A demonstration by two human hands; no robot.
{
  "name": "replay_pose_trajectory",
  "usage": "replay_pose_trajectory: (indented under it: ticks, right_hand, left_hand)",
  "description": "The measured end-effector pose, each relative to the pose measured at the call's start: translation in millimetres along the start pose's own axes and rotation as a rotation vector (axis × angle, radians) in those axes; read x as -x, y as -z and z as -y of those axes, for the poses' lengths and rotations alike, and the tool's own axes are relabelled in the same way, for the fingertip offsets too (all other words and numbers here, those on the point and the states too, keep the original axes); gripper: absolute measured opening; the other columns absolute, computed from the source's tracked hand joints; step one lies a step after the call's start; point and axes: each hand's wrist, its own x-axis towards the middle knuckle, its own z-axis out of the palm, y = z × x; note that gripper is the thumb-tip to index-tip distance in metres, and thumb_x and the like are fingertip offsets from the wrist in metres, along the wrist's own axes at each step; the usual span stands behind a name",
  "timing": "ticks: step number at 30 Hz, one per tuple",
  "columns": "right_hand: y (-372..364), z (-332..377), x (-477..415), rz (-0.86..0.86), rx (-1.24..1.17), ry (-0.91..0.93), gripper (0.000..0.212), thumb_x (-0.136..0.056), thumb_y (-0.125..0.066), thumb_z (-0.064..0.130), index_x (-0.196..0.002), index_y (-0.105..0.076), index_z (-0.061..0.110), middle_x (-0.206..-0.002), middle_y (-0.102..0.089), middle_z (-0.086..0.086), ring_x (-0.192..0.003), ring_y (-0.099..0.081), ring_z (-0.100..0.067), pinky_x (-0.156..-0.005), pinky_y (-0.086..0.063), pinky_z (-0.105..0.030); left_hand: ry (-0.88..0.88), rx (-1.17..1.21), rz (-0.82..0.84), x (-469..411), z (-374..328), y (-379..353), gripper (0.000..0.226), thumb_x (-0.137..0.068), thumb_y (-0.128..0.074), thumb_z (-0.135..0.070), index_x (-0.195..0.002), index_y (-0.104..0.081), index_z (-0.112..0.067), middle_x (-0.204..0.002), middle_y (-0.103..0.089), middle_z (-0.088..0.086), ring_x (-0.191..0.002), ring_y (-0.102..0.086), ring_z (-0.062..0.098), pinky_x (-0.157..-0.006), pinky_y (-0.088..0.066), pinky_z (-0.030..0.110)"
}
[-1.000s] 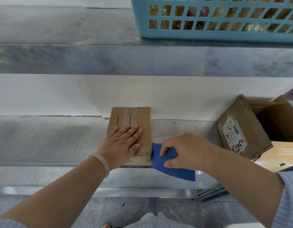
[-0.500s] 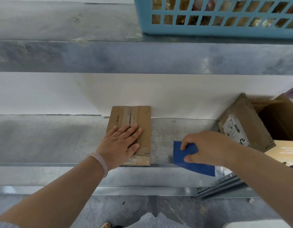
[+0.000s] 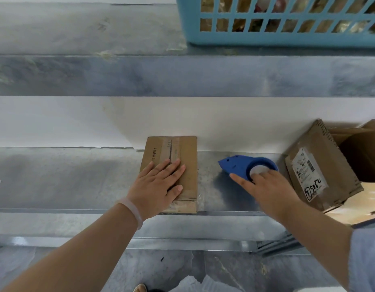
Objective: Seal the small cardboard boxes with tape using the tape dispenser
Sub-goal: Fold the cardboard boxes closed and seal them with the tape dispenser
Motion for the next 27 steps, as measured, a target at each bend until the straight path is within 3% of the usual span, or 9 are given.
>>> replay_pose_trajectory:
  ticks: [3, 6, 9, 13, 16, 17, 19, 21, 27]
  right_hand:
    - [-20.3, 21.5, 9.0, 0.012, 0.024, -0.007, 0.087, -0.093, -0.041, 0.019, -0.148, 0.025, 0.030, -0.137, -0.043, -0.022, -0.120, -0.046, -0.036, -0.108, -0.026, -0.046]
    - [-36.4, 41.5, 5.2, 0.024, -0.099, -0.096, 0.087, -0.073, -0.068, 0.031, -0.151, -0.030, 0.026, -0.123, -0.055, -0.036, -0.110, -0.056, -0.049, -0.101, -0.030, -0.054]
    - [-52.2, 54.8, 5.2, 0.005, -0.196, -0.104, 0.064, -0.080, -0.042, 0.048, -0.135, -0.053, 0.019, -0.117, -0.060, -0.037, -0.107, -0.060, -0.050, -0.101, -0.029, -0.055]
    - [-38.0, 62.5, 2.7, 0.038, -0.251, -0.158, 0.059, -0.095, -0.039, 0.047, -0.151, -0.025, 0.034, -0.150, -0.031, -0.029, -0.136, -0.037, -0.046, -0.112, -0.021, -0.053]
    - [-28.9, 71.9, 18.2, -0.072, -0.519, -0.240, 0.070, -0.081, -0.072, 0.030, -0.144, -0.043, 0.020, -0.144, -0.049, -0.013, -0.124, -0.055, -0.033, -0.100, -0.043, -0.043]
    - [-21.2, 77.6, 26.3, -0.163, -0.616, -0.247, 0.066, -0.084, -0.067, 0.029, -0.144, -0.042, 0.021, -0.146, -0.047, -0.003, -0.128, -0.052, -0.021, -0.102, -0.042, -0.034]
    - [1.0, 91.0, 34.0, -0.254, -0.910, -0.196, 0.058, -0.100, -0.041, 0.035, -0.151, -0.013, 0.036, -0.157, -0.012, 0.023, -0.141, -0.013, 0.009, -0.112, -0.013, -0.012]
    - [18.1, 108.3, 21.5, -0.193, -1.262, -0.135, 0.062, -0.101, -0.030, 0.047, -0.150, 0.009, 0.041, -0.151, 0.011, 0.036, -0.137, 0.010, 0.020, -0.110, 0.002, -0.005]
    - [31.1, 158.0, -30.2, -0.152, -1.943, -0.218, 0.071, -0.095, -0.028, 0.055, -0.149, 0.013, 0.036, -0.145, 0.006, 0.042, -0.132, 0.000, 0.027, -0.118, -0.009, -0.014]
  left_hand:
    - [0.003, 0.004, -0.001, -0.3, -0.6, 0.6, 0.075, -0.079, 0.011, -0.065, -0.150, 0.004, -0.043, -0.155, 0.011, -0.023, -0.146, 0.008, 0.003, -0.118, 0.009, 0.032]
    - [0.006, 0.016, 0.002, -1.3, -0.4, -0.5, 0.074, -0.080, 0.010, -0.065, -0.150, 0.004, -0.044, -0.154, 0.011, -0.023, -0.146, 0.007, 0.004, -0.119, 0.009, 0.033]
    - [0.004, 0.008, 0.009, -1.0, -0.3, -1.0, 0.073, -0.080, 0.010, -0.066, -0.150, 0.005, -0.044, -0.154, 0.011, -0.023, -0.146, 0.007, 0.004, -0.120, 0.007, 0.035]
    - [0.005, 0.028, 0.002, 0.0, 0.2, -0.1, 0.074, -0.080, 0.008, -0.066, -0.150, 0.002, -0.043, -0.156, 0.009, -0.022, -0.147, 0.006, 0.005, -0.120, 0.006, 0.035]
    - [0.003, 0.025, 0.004, 0.4, 0.4, -0.3, 0.074, -0.080, 0.009, -0.066, -0.151, 0.002, -0.043, -0.156, 0.010, -0.022, -0.147, 0.007, 0.005, -0.121, 0.005, 0.036]
    - [0.003, 0.020, 0.003, -0.2, 0.4, -1.0, 0.074, -0.080, 0.010, -0.066, -0.151, 0.002, -0.043, -0.156, 0.010, -0.022, -0.147, 0.007, 0.005, -0.121, 0.005, 0.036]
    - [0.001, 0.014, 0.002, -0.9, 0.4, -2.1, 0.074, -0.081, 0.010, -0.066, -0.151, 0.002, -0.043, -0.157, 0.010, -0.021, -0.147, 0.007, 0.005, -0.121, 0.004, 0.037]
    - [-0.005, 0.014, -0.002, -1.2, 0.4, -3.5, 0.072, -0.082, 0.009, -0.065, -0.151, 0.000, -0.043, -0.157, 0.007, -0.020, -0.148, 0.005, 0.006, -0.121, 0.003, 0.038]
    - [-0.024, 0.024, 0.001, -0.3, 2.6, -5.9, 0.071, -0.086, 0.010, -0.062, -0.152, -0.001, -0.039, -0.159, 0.004, -0.017, -0.148, 0.002, 0.009, -0.121, 0.002, 0.040]
